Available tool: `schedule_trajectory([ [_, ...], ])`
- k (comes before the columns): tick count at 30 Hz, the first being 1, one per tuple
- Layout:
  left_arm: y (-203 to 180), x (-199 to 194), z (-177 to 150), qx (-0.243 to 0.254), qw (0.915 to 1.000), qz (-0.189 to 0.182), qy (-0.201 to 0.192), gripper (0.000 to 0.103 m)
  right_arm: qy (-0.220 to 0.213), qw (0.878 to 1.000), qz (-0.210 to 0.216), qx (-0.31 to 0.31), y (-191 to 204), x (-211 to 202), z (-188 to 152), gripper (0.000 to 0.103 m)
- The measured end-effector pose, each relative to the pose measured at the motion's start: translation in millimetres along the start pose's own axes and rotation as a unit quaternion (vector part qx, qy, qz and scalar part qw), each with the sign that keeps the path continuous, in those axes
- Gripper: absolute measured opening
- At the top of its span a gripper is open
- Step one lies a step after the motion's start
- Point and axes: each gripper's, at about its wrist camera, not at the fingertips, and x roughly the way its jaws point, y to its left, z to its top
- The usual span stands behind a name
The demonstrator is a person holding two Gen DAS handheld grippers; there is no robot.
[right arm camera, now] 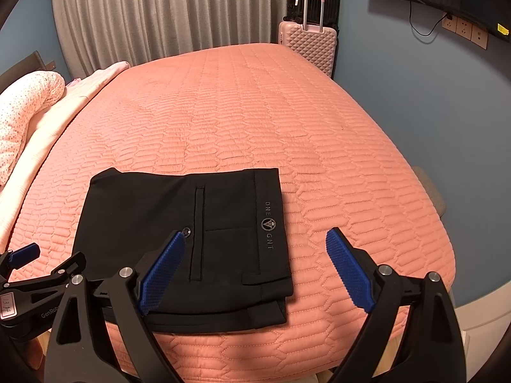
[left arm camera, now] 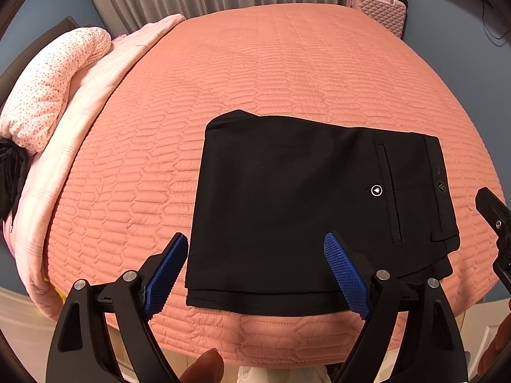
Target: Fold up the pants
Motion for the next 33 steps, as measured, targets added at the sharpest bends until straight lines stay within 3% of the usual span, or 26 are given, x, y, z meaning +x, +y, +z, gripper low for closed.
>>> schedule_trajectory([
  [25, -5.7, -9.0, 2.5, 0.011, 0.9999, 0.004, -0.005, 0.086, -0.006, 1.0, 0.0, -0.002, 0.0, -4.7, 2.0, 0.088],
  [33, -7.6, -17.6, 5.0, 0.005, 0.9997, -0.022, -0.01, 0.086, -0.007, 1.0, -0.001, -0.002, -0.5, -5.1, 3.0, 0.088],
])
